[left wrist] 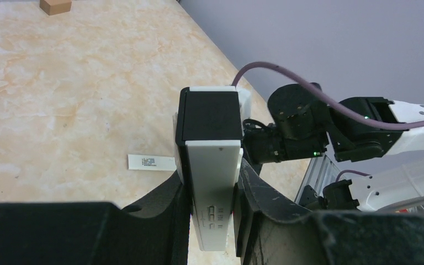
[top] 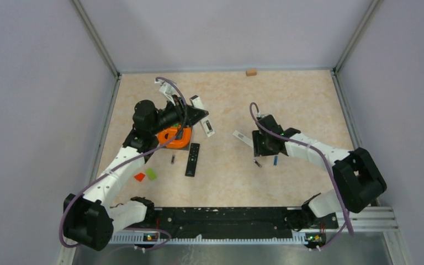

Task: Load the batteries into the remote control
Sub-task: Pick up the battery from the center of the board.

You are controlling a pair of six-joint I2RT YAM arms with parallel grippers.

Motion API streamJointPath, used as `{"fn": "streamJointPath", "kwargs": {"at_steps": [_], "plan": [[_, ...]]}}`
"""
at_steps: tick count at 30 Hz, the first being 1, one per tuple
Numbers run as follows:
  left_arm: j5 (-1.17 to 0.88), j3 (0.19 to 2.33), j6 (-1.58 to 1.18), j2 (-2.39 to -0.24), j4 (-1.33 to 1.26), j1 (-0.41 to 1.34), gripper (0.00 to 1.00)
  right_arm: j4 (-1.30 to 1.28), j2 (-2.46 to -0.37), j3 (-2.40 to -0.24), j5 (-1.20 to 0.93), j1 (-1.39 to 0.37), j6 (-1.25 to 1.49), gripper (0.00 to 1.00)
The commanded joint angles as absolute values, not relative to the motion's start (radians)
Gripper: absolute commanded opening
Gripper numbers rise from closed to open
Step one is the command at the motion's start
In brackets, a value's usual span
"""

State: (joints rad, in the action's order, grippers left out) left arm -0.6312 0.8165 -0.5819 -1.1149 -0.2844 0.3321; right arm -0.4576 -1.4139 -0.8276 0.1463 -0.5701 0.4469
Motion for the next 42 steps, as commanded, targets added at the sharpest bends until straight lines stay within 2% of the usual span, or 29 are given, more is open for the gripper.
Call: {"fn": "streamJointPath", "kwargs": {"at_steps": [1,7,13,23,28,33,36,42], "plan": [[-0.648,0.809,-0.593,-1.075,-0.381,0.326,0.00,-0.415,-1.489,-0.870,0.075,-0.619,0.349,0.48],[-0.640,0.808,-0.595,-1.066,-0.389,0.326,0.00,-0.431,-1.575,-0.908,0.071,-0.652,0.317,0.45],[-0.642,0.809,-0.600,-1.066,-0.388,0.325,0.00,-0.471,-1.602,-0.933,0.140,-0.671,0.330,0.36],[-0.640,0.811,-0.604,-1.068,-0.392,0.323,0.00,-0.545,-1.580,-0.930,0.117,-0.690,0.311,0.41],[-0.641,0.806,-0.606,-1.066,-0.395,0.324,0.00,-0.532,-1.594,-0.917,0.113,-0.691,0.306,0.34],[-0.643,0.804,-0.612,-1.066,-0.402,0.324,0.00,-0.511,-1.623,-0.933,0.166,-0.690,0.336,0.16],[-0.644,0.804,-0.615,-1.063,-0.401,0.323,0.00,-0.497,-1.610,-0.939,0.223,-0.690,0.362,0.09],[-0.662,0.798,-0.644,-1.081,-0.435,0.324,0.00,-0.408,-1.438,-0.906,0.305,-0.690,0.402,0.06]]}}
